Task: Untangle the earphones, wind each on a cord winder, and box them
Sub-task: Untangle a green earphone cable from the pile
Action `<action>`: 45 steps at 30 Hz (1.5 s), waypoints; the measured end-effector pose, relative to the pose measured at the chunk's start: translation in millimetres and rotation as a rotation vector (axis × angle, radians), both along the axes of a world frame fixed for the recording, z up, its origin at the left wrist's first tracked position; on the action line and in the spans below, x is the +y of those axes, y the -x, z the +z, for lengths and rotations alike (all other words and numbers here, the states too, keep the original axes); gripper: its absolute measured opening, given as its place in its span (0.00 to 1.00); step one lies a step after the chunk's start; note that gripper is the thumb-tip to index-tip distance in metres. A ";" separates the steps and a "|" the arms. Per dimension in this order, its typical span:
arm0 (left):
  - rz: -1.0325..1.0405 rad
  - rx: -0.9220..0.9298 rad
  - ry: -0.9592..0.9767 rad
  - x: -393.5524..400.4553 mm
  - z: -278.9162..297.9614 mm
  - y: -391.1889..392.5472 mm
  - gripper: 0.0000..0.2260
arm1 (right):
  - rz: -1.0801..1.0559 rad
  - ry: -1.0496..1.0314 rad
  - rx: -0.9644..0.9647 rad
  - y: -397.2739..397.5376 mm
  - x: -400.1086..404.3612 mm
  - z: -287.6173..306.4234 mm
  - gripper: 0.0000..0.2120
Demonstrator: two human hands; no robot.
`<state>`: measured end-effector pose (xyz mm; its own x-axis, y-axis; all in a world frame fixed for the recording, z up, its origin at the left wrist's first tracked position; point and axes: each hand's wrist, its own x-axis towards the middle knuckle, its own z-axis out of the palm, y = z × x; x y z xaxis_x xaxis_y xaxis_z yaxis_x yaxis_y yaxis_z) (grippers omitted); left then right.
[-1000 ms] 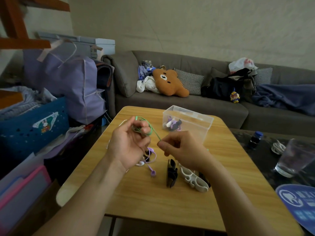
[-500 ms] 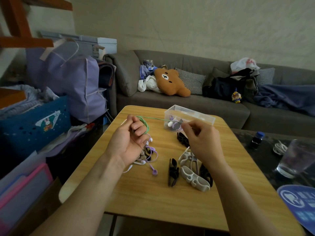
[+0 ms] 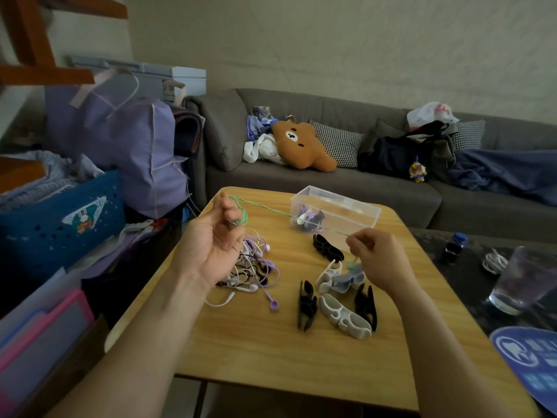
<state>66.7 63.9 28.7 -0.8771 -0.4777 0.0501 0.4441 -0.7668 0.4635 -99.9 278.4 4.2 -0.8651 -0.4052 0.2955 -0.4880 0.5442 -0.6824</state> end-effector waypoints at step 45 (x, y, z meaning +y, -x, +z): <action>-0.080 -0.073 0.521 43.1 -1.6 5.5 0.16 | 0.477 -0.070 -0.684 -48.1 -3.9 28.0 0.07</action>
<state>61.2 107.0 27.1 -0.9198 -0.3373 0.2005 0.3461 -0.4565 0.8197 -51.9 274.5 32.2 -0.5753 -0.7714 -0.2720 -0.1671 0.4364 -0.8841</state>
